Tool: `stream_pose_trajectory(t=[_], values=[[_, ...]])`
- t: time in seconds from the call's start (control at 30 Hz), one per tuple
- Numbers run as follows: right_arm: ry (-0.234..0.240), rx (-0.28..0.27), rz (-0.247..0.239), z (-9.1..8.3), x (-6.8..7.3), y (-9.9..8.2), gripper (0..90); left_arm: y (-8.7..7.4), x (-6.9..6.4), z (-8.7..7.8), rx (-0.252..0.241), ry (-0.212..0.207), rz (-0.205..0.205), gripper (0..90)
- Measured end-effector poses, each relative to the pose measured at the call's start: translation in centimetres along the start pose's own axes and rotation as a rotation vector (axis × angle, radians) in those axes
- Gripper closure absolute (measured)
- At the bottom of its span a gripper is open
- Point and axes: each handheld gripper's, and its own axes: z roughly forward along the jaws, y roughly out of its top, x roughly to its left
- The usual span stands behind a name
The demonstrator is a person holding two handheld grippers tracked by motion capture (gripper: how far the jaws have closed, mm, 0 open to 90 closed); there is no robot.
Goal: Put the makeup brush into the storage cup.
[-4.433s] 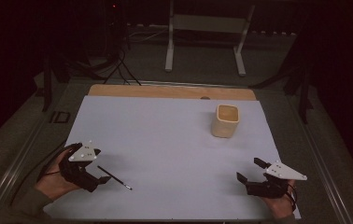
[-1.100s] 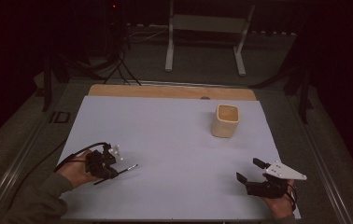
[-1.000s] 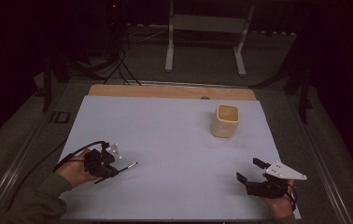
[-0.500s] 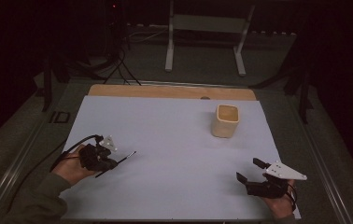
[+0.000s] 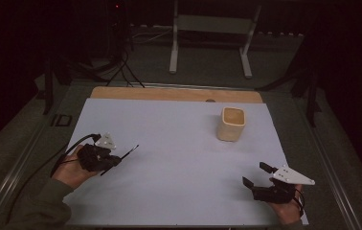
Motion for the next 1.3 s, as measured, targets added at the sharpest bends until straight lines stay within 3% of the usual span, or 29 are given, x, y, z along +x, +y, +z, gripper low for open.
stream_pose_trajectory(t=[0.3, 0.43, 0.97, 1.3], values=[[-0.001, -0.003, 0.003, 0.0, 0.0, 0.0, 11.5, 0.3, -0.2, -0.5, -0.109, 0.035, -0.038, 86.7], [0.019, -0.028, 0.023, -0.2, -0.1, 0.2, 11.4, 0.5, -0.4, -0.4, -0.161, 0.037, -0.056, 86.7], [0.036, -0.051, 0.035, -0.1, -0.1, 0.5, 11.4, 1.1, -0.9, 0.1, -0.255, 0.036, -0.068, 86.7], [0.035, -0.08, 0.05, -0.2, -0.5, 1.1, 11.4, 1.4, -1.3, 0.1, -0.342, 0.05, -0.086, 86.7]])
